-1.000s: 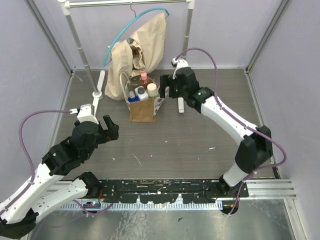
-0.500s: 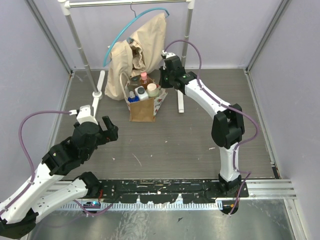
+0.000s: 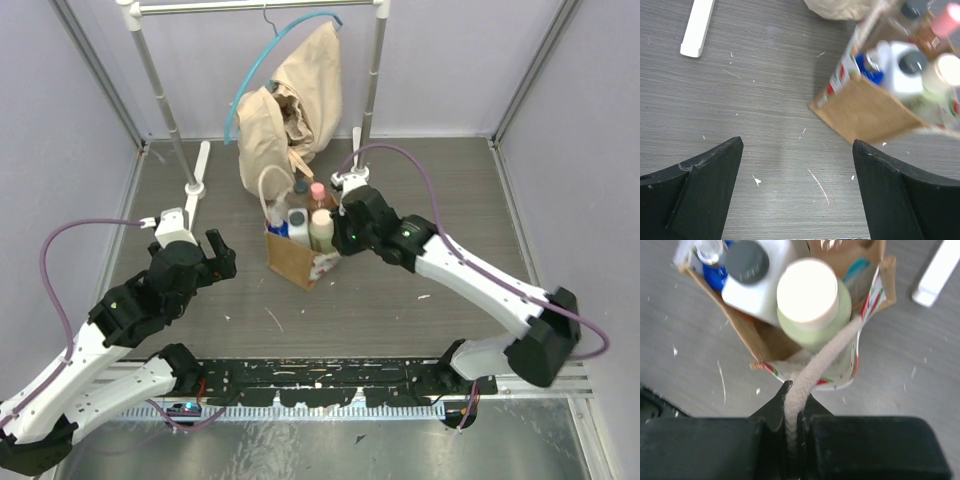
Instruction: Take the personal care products out of the canvas bag
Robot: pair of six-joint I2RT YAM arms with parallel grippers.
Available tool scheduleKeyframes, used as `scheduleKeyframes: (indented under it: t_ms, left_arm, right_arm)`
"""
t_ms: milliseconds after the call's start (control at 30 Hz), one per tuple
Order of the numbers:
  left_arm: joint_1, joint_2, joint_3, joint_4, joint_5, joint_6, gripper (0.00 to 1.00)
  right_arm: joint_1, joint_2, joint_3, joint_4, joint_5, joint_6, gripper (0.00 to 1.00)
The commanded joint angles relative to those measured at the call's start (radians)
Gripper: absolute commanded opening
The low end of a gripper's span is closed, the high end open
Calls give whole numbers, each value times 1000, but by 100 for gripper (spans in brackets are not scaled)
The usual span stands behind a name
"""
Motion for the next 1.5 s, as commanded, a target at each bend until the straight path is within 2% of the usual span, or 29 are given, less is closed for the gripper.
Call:
scheduleKeyframes:
  t_ms: [0, 67, 167, 200, 233, 333, 467, 700, 867, 1067, 1100, 1133, 1167, 1200, 1300, 1467]
  left_arm:
    - [-2, 68, -5, 117, 25, 31, 98]
    - [-1, 106, 1, 139, 51, 32, 98]
    - [-1, 161, 12, 159, 93, 24, 98]
    - [-2, 177, 17, 161, 105, 19, 98]
    - [-1, 190, 21, 161, 116, 14, 98]
    - [-2, 211, 28, 160, 138, 4, 98]
    - [-1, 199, 23, 158, 145, -9, 98]
    - [-2, 140, -8, 161, 142, -25, 98]
    - [-2, 148, -17, 174, 153, -32, 98]
    - [-1, 172, -11, 176, 160, -48, 98]
    - [-1, 174, -10, 176, 159, -54, 98]
    - [-2, 177, -9, 173, 157, -56, 98]
    - [-1, 179, -6, 170, 158, -60, 98]
    - [-2, 178, -5, 166, 159, -63, 98]
    - [-1, 172, -1, 165, 153, -66, 98]
    - [-1, 192, 2, 237, 154, -56, 98]
  right_arm:
    - [54, -257, 27, -165, -24, 39, 1]
    - [80, -302, 30, -216, -22, 56, 2]
    - [85, -350, 24, -286, 165, 83, 49]
    - [86, -358, 19, -301, 237, 86, 62]
    - [85, -364, 12, -304, 291, 81, 70]
    - [86, -355, -2, -296, 405, 61, 79]
    - [86, -305, -15, -236, 377, 18, 82]
    - [86, -224, -16, -232, 303, 11, 79]
    - [86, -254, -50, -103, 165, -12, 76]
    - [86, -171, -36, 1, 179, -105, 76]
    - [86, -134, -23, 16, 173, -129, 69]
    - [85, -97, -3, 27, 164, -146, 47]
    - [84, -62, 19, 43, 149, -159, 13]
    - [84, -31, 41, 60, 127, -172, 2]
    - [86, 33, 94, 162, -20, -184, 1]
    - [86, 141, 228, 211, -91, -196, 1]
